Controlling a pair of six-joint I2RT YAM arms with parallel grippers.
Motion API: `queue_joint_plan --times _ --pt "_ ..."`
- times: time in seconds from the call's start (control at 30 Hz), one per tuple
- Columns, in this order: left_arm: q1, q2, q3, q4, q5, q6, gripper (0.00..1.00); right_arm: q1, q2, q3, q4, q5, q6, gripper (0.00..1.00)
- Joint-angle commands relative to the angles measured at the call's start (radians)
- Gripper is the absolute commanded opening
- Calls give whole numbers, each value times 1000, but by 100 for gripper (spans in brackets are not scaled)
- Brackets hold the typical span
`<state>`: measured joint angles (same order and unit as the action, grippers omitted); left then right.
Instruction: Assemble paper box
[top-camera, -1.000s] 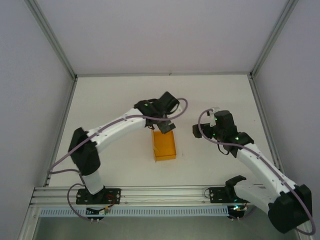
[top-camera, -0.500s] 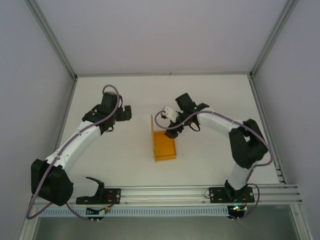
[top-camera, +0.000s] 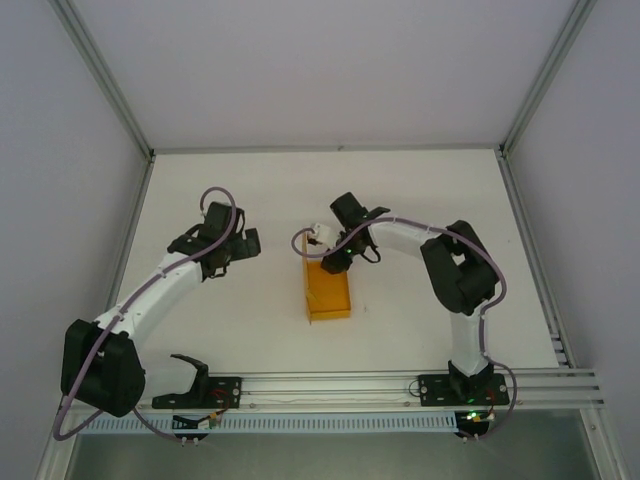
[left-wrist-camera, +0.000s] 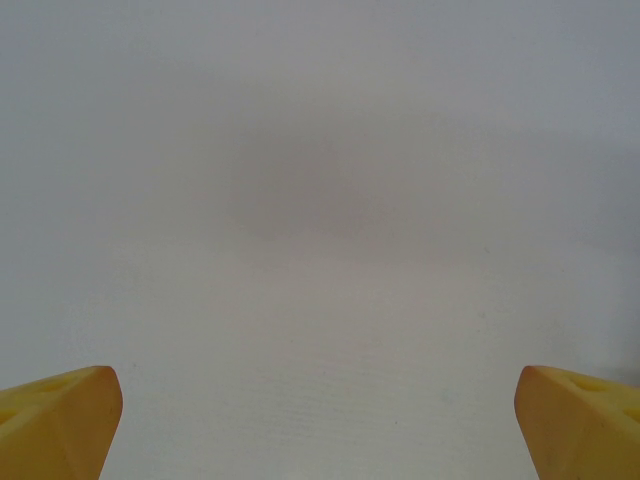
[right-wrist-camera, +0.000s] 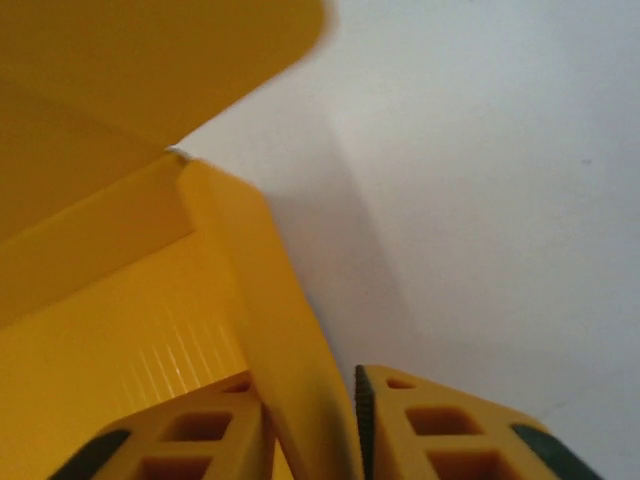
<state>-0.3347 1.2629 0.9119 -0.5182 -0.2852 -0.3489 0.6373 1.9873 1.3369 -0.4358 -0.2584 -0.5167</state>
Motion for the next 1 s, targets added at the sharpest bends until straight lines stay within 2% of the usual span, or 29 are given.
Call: queue_joint_plan --times 0.0,0.13,0.27,0.37,0.47,0.6,0.73,0.83,0.97 --pt "8 18 0 -3 -18 -29 100 6 -14 -25 100 113 140 21" --pt "9 21 2 1 -27 -28 100 7 -56 -81 141 227 320 17" --pt "9 23 6 3 -50 -38 100 13 -124 -147 127 446 678 14" --pt "8 30 11 13 -38 -35 100 32 -181 -229 117 506 912 16" --pt "8 48 18 29 -15 -28 100 68 -210 -297 114 516 1104 12" --pt "8 75 21 61 23 -17 100 144 -219 -309 76 560 1224 12" --pt "9 88 23 88 60 1 100 186 -217 -246 -62 642 1314 16" --pt "9 79 23 102 76 16 100 205 -227 -210 -119 669 1339 21" --pt "9 53 30 108 75 36 100 217 -268 -209 -88 670 1333 27"
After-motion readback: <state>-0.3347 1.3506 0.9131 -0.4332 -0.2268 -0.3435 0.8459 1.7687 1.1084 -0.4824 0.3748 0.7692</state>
